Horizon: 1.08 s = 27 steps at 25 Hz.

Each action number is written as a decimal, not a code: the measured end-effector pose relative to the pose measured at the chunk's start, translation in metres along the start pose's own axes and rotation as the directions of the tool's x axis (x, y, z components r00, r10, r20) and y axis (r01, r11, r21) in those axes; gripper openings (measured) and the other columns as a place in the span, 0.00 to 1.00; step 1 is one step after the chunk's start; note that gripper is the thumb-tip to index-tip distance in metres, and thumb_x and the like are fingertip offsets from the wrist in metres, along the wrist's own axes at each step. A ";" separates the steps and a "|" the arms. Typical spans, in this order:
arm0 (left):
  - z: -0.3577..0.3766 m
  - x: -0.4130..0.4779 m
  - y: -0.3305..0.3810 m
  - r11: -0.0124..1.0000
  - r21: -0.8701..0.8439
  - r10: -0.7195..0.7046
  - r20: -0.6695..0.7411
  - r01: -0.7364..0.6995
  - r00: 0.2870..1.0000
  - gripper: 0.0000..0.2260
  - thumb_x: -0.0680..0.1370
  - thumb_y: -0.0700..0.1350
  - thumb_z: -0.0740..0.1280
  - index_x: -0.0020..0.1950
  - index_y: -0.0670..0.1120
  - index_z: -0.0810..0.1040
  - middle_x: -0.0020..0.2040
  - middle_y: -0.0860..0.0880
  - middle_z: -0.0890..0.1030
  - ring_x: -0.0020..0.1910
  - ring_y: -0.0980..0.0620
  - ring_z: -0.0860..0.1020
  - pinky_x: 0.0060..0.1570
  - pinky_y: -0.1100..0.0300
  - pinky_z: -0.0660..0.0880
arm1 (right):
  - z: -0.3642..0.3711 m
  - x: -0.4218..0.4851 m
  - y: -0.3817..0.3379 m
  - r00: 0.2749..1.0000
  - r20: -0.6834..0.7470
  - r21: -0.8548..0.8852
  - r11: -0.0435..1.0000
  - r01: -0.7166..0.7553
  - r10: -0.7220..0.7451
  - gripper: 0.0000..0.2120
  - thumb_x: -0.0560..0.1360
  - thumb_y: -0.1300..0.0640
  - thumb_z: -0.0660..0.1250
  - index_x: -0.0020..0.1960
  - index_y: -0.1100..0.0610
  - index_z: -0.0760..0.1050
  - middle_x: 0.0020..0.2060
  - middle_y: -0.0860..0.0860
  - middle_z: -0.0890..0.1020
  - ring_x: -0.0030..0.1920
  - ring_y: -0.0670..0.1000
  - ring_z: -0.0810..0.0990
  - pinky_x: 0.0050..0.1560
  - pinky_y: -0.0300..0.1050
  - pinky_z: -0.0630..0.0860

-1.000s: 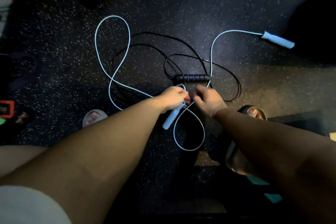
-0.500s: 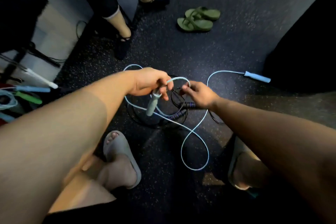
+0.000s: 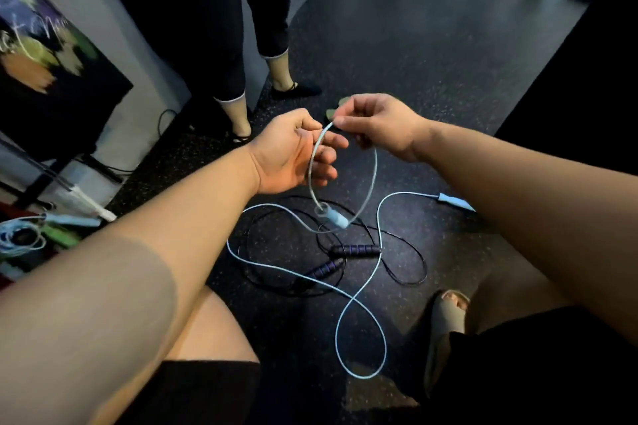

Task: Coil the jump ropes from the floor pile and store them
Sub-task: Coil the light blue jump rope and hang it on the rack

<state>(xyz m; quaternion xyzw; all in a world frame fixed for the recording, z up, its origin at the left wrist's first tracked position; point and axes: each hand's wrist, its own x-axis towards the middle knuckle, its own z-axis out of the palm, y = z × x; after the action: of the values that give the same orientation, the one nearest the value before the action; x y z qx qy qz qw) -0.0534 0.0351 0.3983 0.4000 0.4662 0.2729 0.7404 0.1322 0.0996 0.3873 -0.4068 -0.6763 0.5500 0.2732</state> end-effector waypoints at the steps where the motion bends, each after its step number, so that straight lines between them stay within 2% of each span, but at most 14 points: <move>1: 0.005 0.007 0.003 0.999 -0.014 0.034 -0.013 -0.034 0.999 0.16 0.78 0.49 0.50 0.45 0.45 0.76 0.30 0.51 0.72 0.31 0.49 0.76 0.38 0.55 0.70 | -0.008 -0.001 0.003 0.999 -0.028 -0.030 0.999 0.017 -0.018 0.06 0.78 0.57 0.69 0.41 0.52 0.77 0.35 0.52 0.77 0.31 0.46 0.72 0.30 0.38 0.70; 4: 0.013 0.027 0.012 0.985 -0.101 0.137 -0.066 -0.143 0.988 0.14 0.80 0.46 0.50 0.43 0.47 0.73 0.29 0.52 0.70 0.27 0.52 0.71 0.31 0.58 0.68 | -0.022 -0.002 0.027 0.995 -0.087 -0.026 0.999 -0.043 0.041 0.12 0.82 0.53 0.63 0.40 0.54 0.75 0.32 0.53 0.75 0.29 0.48 0.73 0.33 0.42 0.72; 7: 0.009 0.040 0.015 0.948 -0.221 0.201 -0.141 -0.229 0.969 0.15 0.81 0.43 0.50 0.45 0.46 0.75 0.30 0.52 0.75 0.28 0.52 0.75 0.32 0.60 0.73 | -0.019 0.013 0.045 0.998 -0.046 -0.160 0.986 -0.057 0.050 0.15 0.84 0.53 0.59 0.40 0.55 0.75 0.35 0.59 0.76 0.34 0.54 0.74 0.40 0.50 0.73; 9: 0.003 0.044 0.017 0.907 -0.310 0.239 -0.177 -0.285 0.955 0.15 0.81 0.41 0.49 0.48 0.44 0.76 0.34 0.50 0.81 0.35 0.50 0.82 0.39 0.59 0.79 | -0.013 0.021 0.056 0.997 -0.024 -0.215 0.973 -0.080 0.077 0.15 0.84 0.54 0.58 0.45 0.61 0.75 0.36 0.62 0.76 0.35 0.55 0.74 0.41 0.52 0.73; 11: -0.001 0.046 0.020 0.868 -0.372 0.274 -0.193 -0.329 0.942 0.16 0.80 0.39 0.48 0.53 0.42 0.76 0.42 0.46 0.85 0.46 0.47 0.85 0.50 0.55 0.80 | -0.007 0.019 0.068 0.989 0.047 -0.298 0.947 -0.121 0.141 0.16 0.84 0.54 0.56 0.51 0.65 0.76 0.35 0.60 0.78 0.35 0.56 0.75 0.41 0.52 0.73; 14: -0.008 0.050 0.026 0.837 -0.396 0.306 -0.234 -0.378 0.923 0.18 0.80 0.37 0.48 0.63 0.39 0.73 0.57 0.41 0.85 0.60 0.44 0.82 0.62 0.52 0.76 | 0.003 0.014 0.070 0.969 0.147 -0.453 0.884 -0.113 0.199 0.14 0.84 0.52 0.56 0.53 0.59 0.77 0.32 0.54 0.77 0.33 0.52 0.75 0.40 0.50 0.74; 16: -0.011 0.055 0.029 0.831 -0.367 0.327 -0.285 -0.417 0.901 0.21 0.80 0.36 0.47 0.70 0.37 0.69 0.65 0.39 0.81 0.67 0.43 0.78 0.66 0.52 0.74 | 0.010 0.013 0.056 0.971 0.193 -0.567 0.824 -0.007 0.141 0.14 0.84 0.51 0.56 0.53 0.58 0.76 0.34 0.51 0.77 0.33 0.49 0.75 0.40 0.47 0.73; 19: -0.015 0.061 0.029 0.875 -0.175 0.362 -0.385 -0.452 0.849 0.21 0.82 0.35 0.48 0.74 0.36 0.66 0.68 0.39 0.78 0.70 0.43 0.75 0.70 0.52 0.70 | 0.018 0.010 0.034 0.966 0.259 -0.741 0.641 0.201 -0.003 0.14 0.83 0.49 0.56 0.45 0.55 0.73 0.34 0.48 0.76 0.37 0.52 0.75 0.40 0.49 0.70; 21: -0.015 0.064 0.024 0.907 0.049 0.398 -0.424 -0.418 0.814 0.19 0.84 0.35 0.49 0.72 0.36 0.69 0.66 0.39 0.80 0.68 0.45 0.76 0.70 0.55 0.71 | 0.019 0.008 0.021 0.971 0.234 -0.778 0.587 0.223 -0.058 0.15 0.83 0.48 0.56 0.40 0.53 0.70 0.33 0.47 0.74 0.37 0.54 0.75 0.38 0.48 0.68; 22: -0.014 0.063 0.022 0.913 0.138 0.406 -0.418 -0.384 0.813 0.18 0.84 0.35 0.50 0.70 0.36 0.70 0.64 0.39 0.80 0.67 0.46 0.77 0.68 0.58 0.72 | 0.019 0.008 0.015 0.973 0.213 -0.797 0.561 0.225 -0.088 0.15 0.83 0.48 0.56 0.41 0.53 0.72 0.34 0.49 0.77 0.39 0.56 0.77 0.38 0.49 0.70; 24: -0.015 0.061 0.018 0.904 0.298 0.402 -0.341 -0.307 0.850 0.15 0.84 0.34 0.51 0.64 0.37 0.74 0.58 0.40 0.82 0.60 0.48 0.80 0.61 0.62 0.76 | 0.014 0.008 0.006 0.962 0.196 -0.827 0.495 0.266 -0.189 0.14 0.82 0.47 0.58 0.49 0.54 0.77 0.41 0.53 0.82 0.44 0.59 0.80 0.39 0.49 0.72; 25: -0.016 0.060 0.016 0.870 0.418 0.400 -0.290 -0.261 0.869 0.14 0.83 0.35 0.53 0.59 0.39 0.77 0.52 0.43 0.83 0.53 0.51 0.81 0.56 0.60 0.76 | 0.010 0.007 0.003 0.949 0.205 -0.825 0.479 0.300 -0.241 0.13 0.81 0.47 0.59 0.53 0.53 0.78 0.44 0.54 0.83 0.45 0.58 0.81 0.40 0.49 0.73; 27: -0.016 0.054 0.012 0.776 0.605 0.369 -0.210 -0.176 0.905 0.12 0.80 0.37 0.57 0.44 0.43 0.79 0.39 0.50 0.82 0.41 0.57 0.78 0.46 0.57 0.72 | -0.001 0.008 -0.001 0.933 0.212 -0.800 0.497 0.336 -0.290 0.12 0.80 0.46 0.62 0.53 0.52 0.79 0.43 0.50 0.84 0.44 0.55 0.81 0.41 0.49 0.75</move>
<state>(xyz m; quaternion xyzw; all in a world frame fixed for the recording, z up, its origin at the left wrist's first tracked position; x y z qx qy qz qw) -0.0457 0.0887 0.3788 0.6185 0.5750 0.2865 0.4525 0.1285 0.1066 0.3877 -0.3437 -0.9224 0.1198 0.1289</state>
